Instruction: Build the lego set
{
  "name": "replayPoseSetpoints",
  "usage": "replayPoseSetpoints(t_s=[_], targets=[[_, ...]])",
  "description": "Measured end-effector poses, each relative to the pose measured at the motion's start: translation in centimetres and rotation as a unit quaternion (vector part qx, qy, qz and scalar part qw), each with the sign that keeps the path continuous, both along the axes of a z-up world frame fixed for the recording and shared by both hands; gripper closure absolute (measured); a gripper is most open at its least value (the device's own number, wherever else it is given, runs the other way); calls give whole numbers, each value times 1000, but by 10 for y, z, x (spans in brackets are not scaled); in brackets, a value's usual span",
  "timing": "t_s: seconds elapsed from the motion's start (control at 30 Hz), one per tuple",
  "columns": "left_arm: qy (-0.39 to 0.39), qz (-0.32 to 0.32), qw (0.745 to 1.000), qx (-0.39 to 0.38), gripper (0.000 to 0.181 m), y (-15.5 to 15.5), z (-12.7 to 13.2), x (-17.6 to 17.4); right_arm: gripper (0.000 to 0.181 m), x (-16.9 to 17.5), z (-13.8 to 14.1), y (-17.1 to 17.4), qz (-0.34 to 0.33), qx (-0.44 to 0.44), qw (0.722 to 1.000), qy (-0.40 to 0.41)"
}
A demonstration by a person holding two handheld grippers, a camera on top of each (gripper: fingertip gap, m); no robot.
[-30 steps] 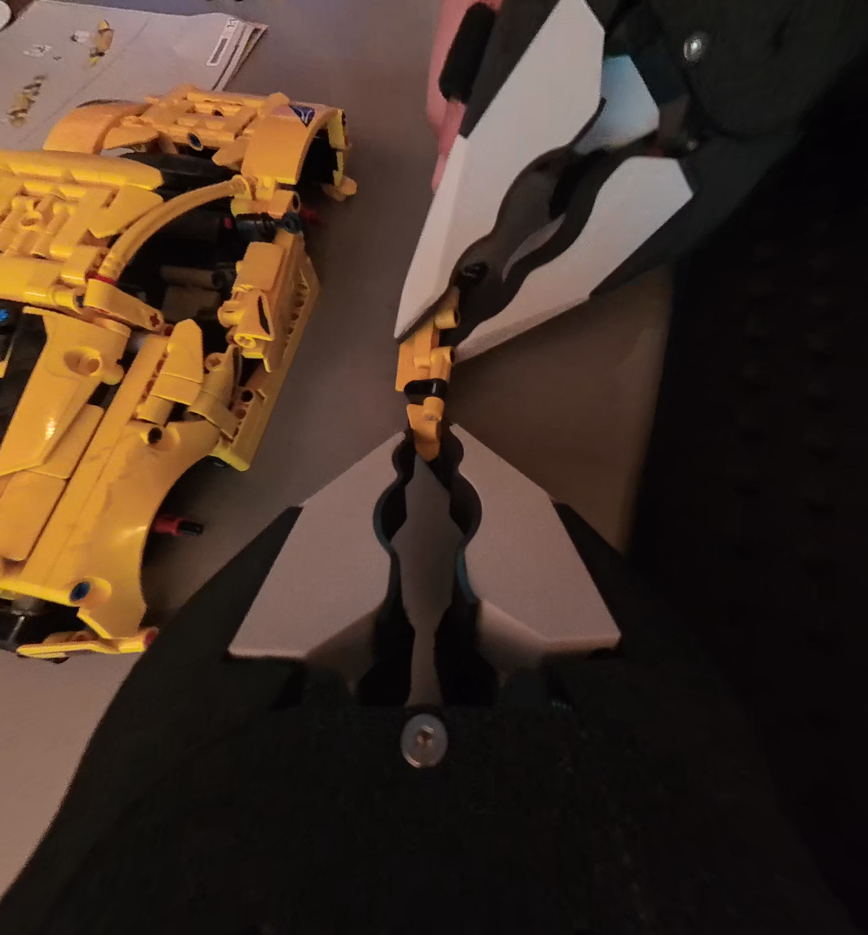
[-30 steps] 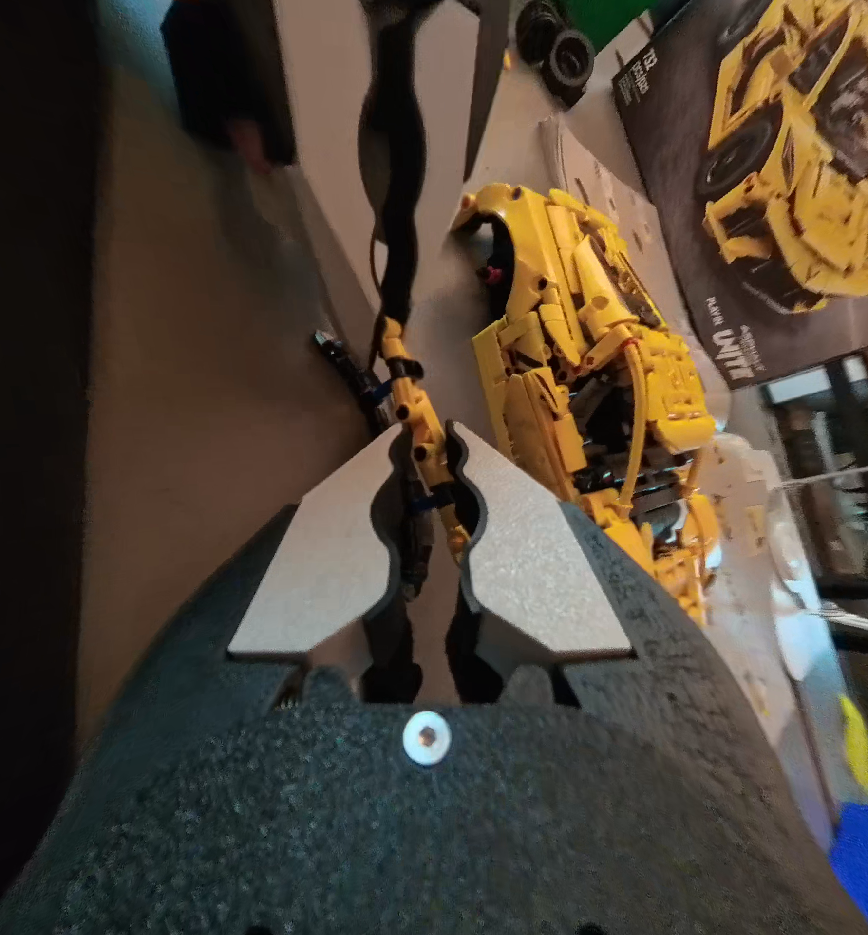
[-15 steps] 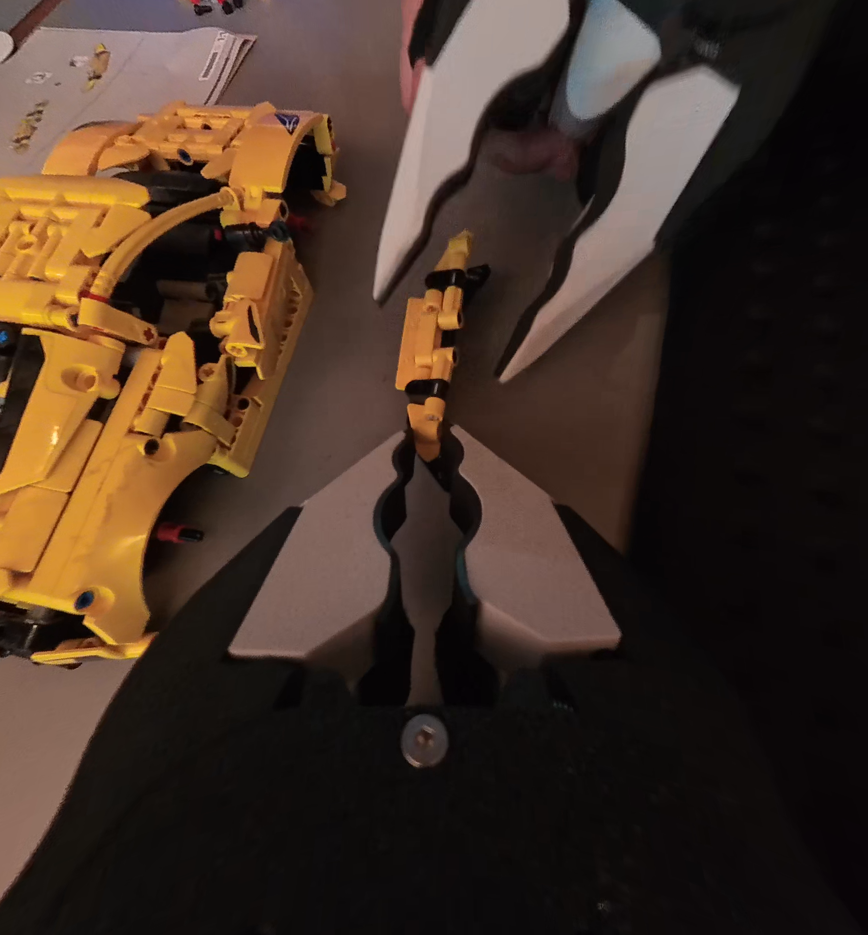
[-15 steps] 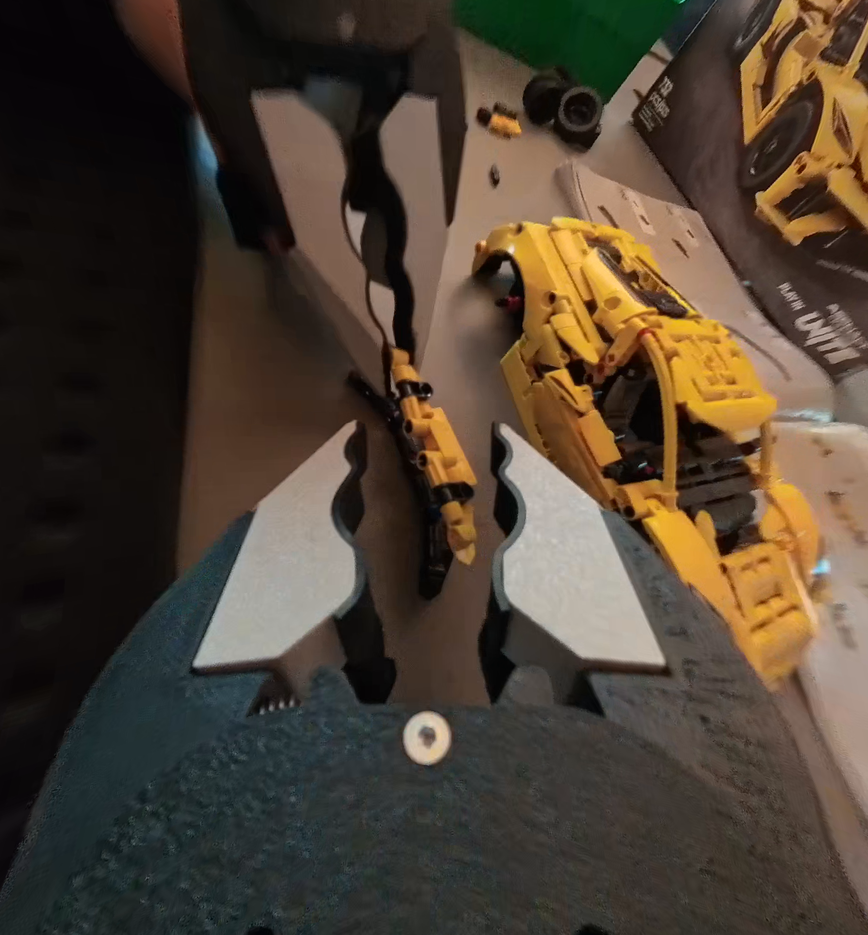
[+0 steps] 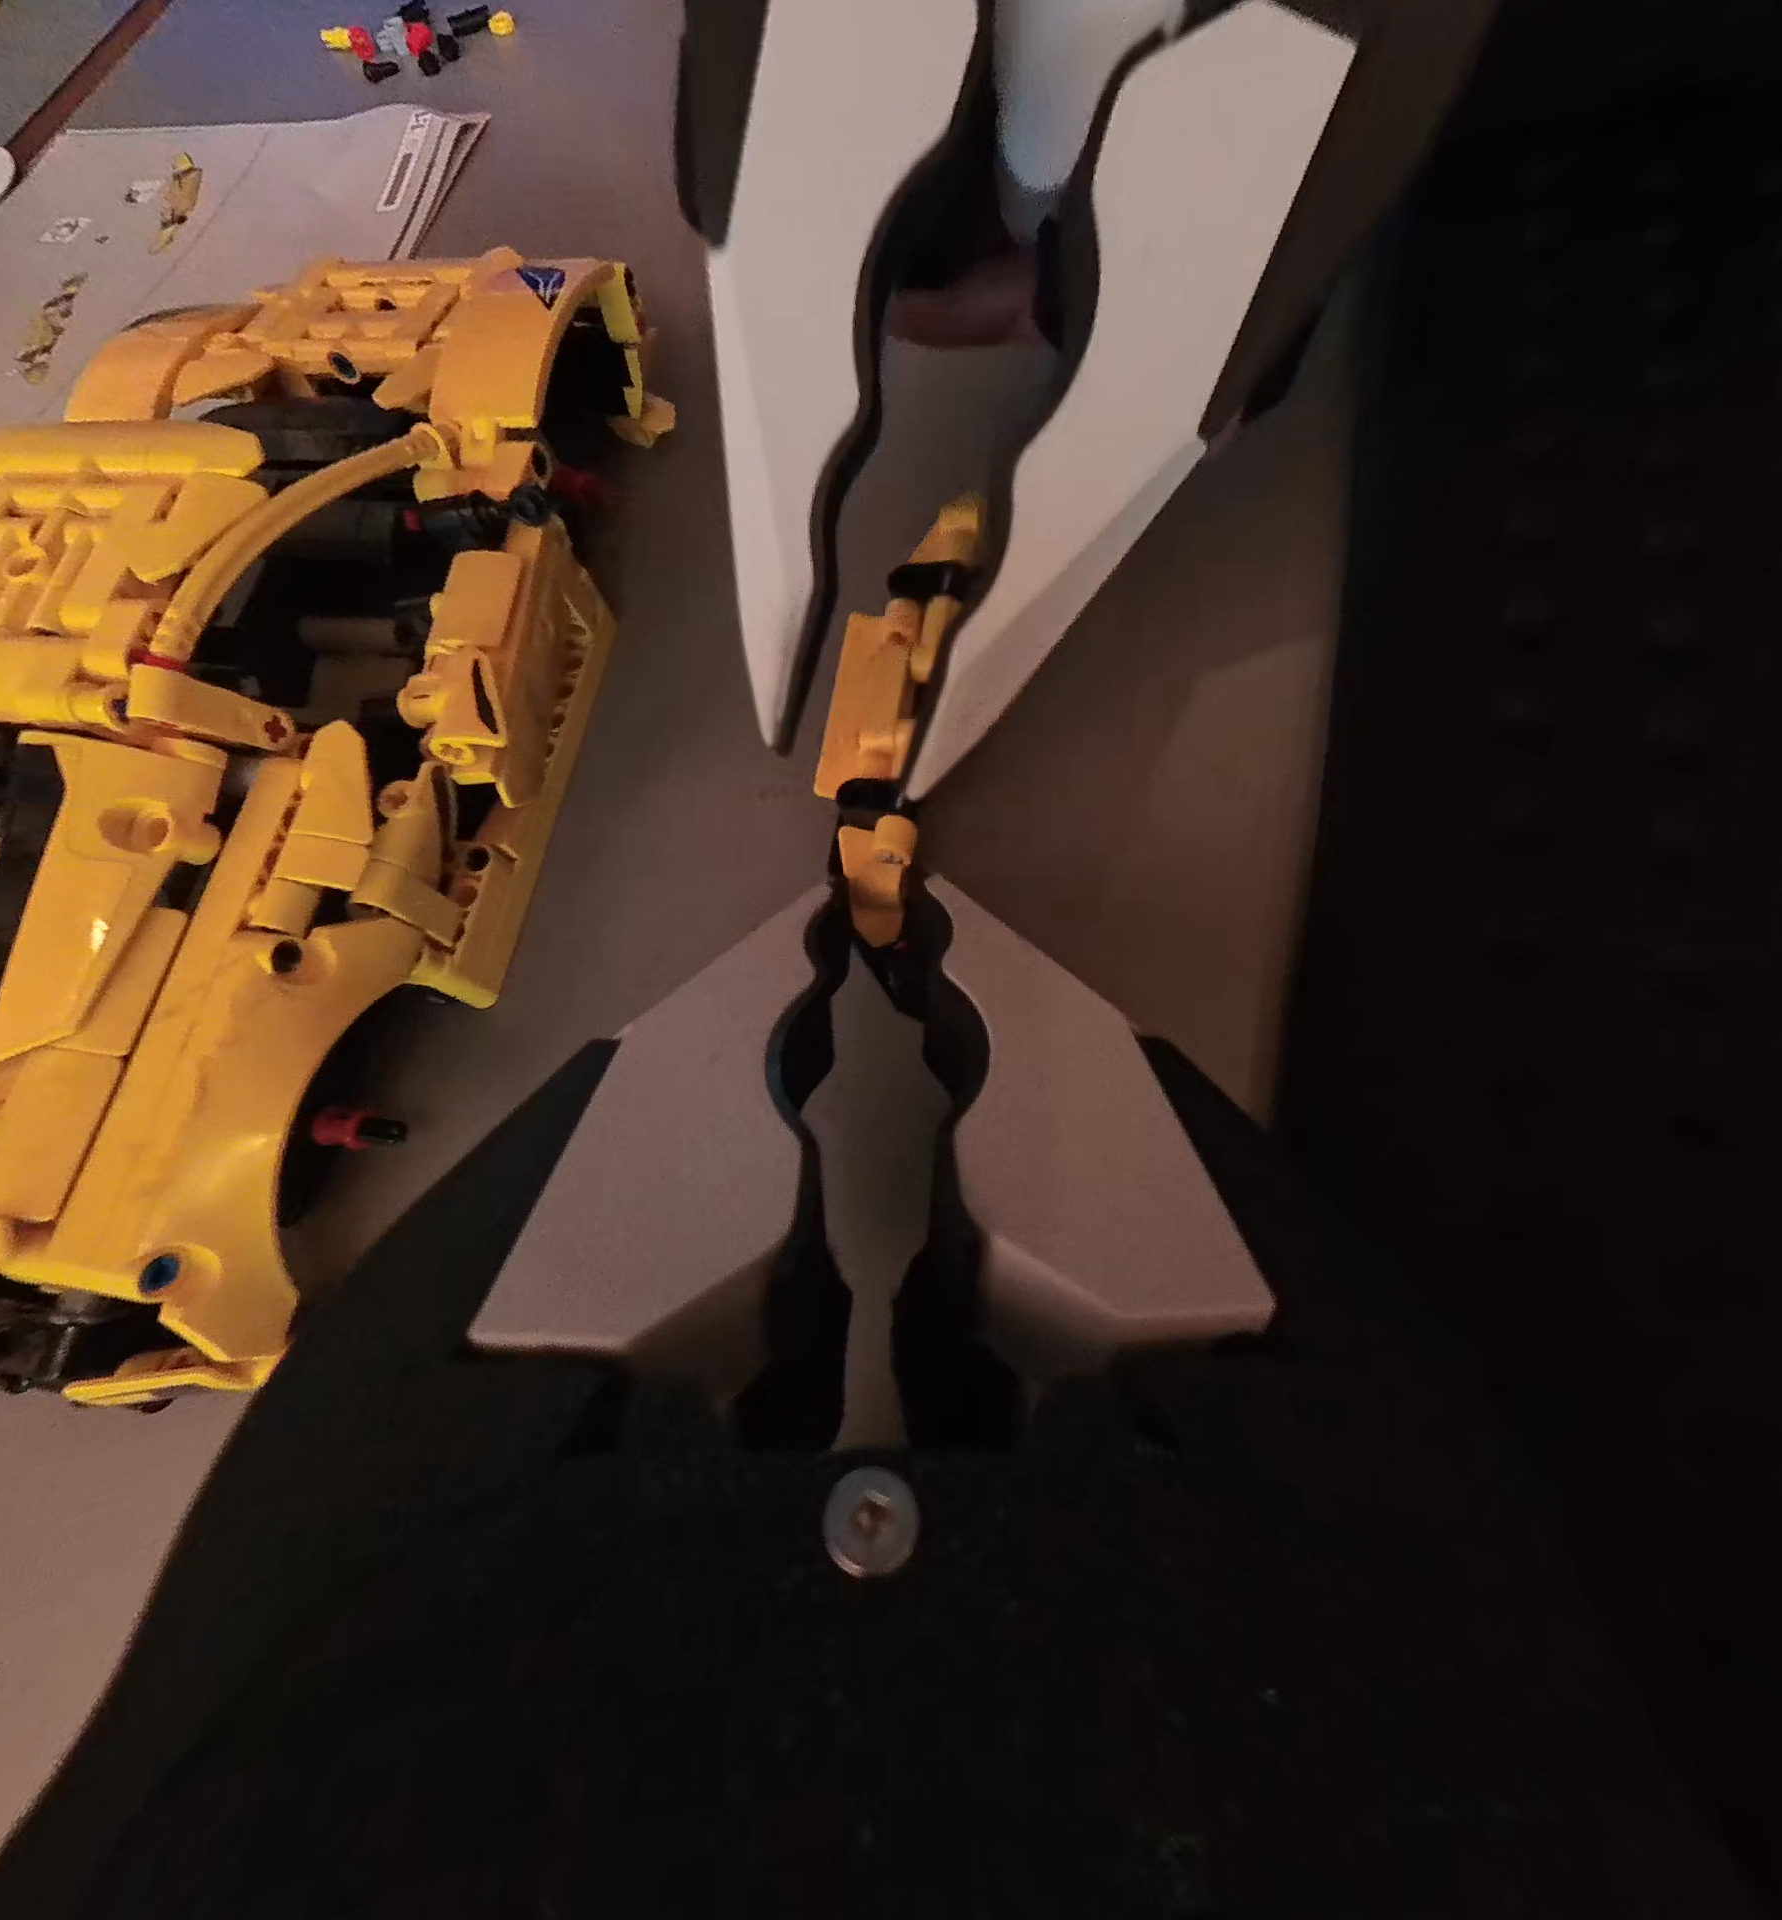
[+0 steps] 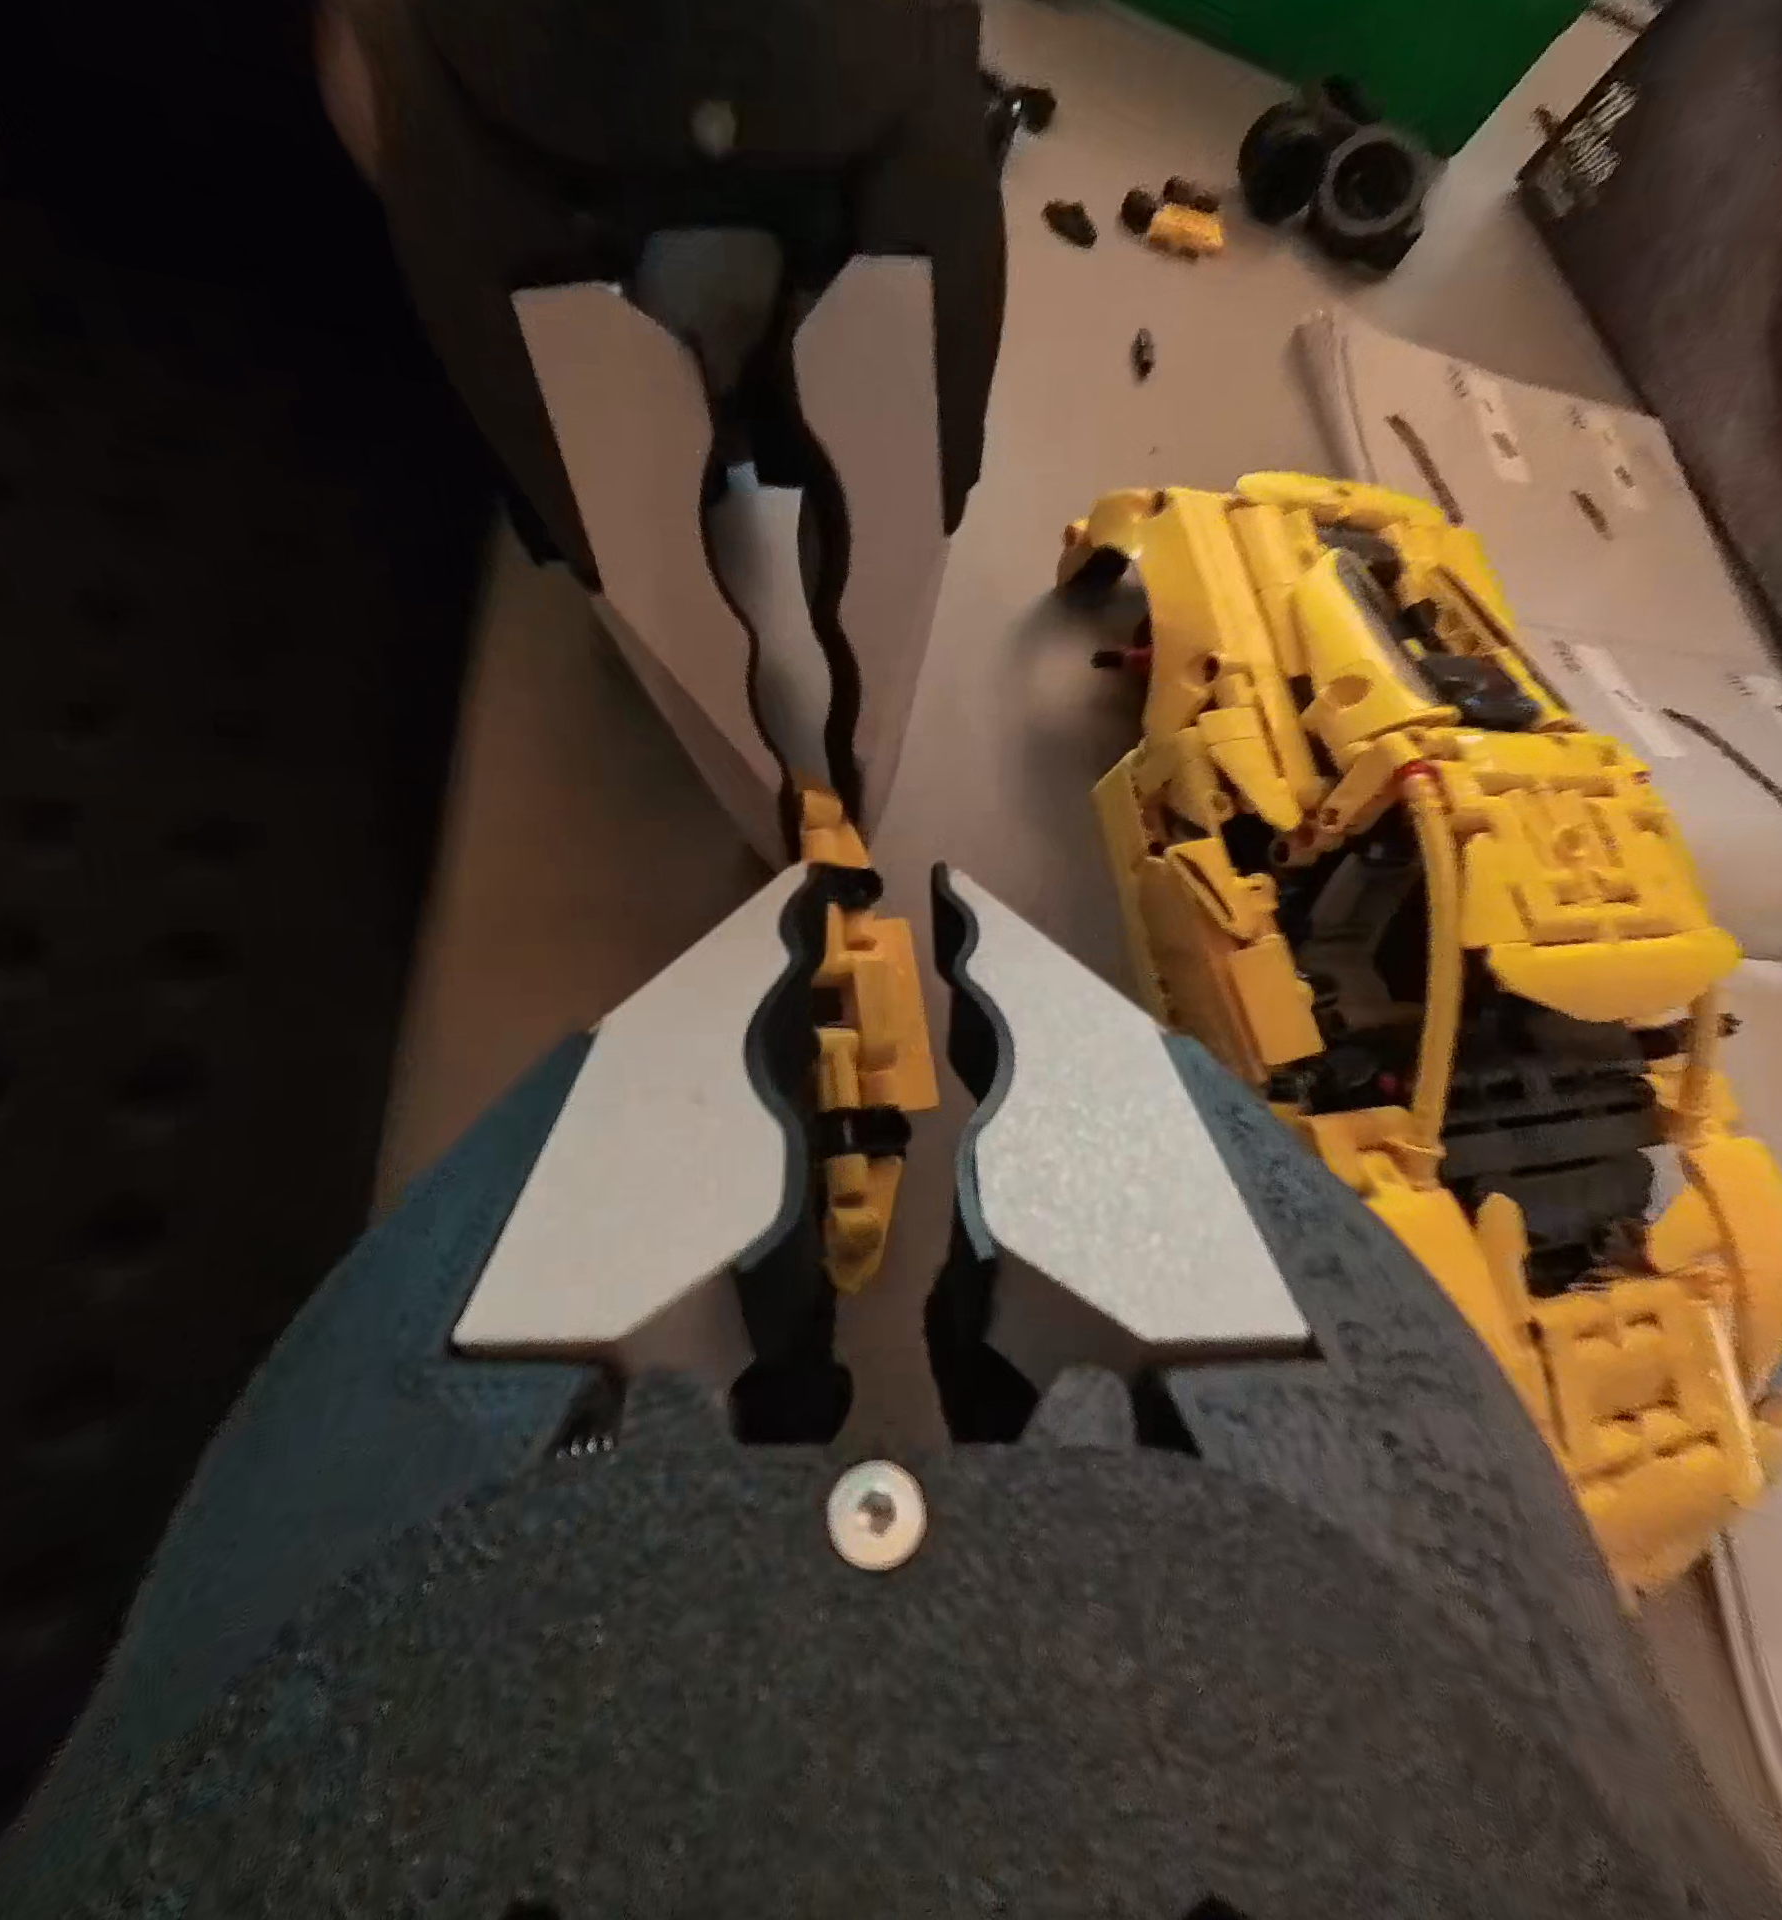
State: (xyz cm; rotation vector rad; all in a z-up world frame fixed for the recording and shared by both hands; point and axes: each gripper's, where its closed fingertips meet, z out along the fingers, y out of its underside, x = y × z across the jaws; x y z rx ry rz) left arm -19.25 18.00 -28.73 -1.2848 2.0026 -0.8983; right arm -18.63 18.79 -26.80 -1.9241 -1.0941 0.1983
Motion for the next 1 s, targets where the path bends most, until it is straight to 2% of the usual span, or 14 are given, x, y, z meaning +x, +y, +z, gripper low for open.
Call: replayPoseSetpoints(t_s=[0.23, 0.57, 0.7, 0.87, 0.93, 1.0], targets=[[-1, -3, 1000, 2, 171, -1, 0, 0, 164, -6, -14, -3, 11, -50, 999, -6], [14, -11, 1000, 24, 172, -3, -8, -1, 165, -5, -18, -5, 35, -78, 994, -74], [17, 2, 998, 62, 172, 0, -4, 1, 165, -3, -18, -2, 26, -73, 996, -51], [27, -2, 999, 36, 171, 0, -9, -1, 164, -6, -20, -2, 15, -80, 997, -17], [30, -4, 999, 28, 171, -1, -10, -2, 147, -4, -14, -8, 7, -89, 996, 27], [31, -5, 999, 23, 171, -2, -10, -2, 145, 11, -10, -15, -13, -97, 994, 49]])
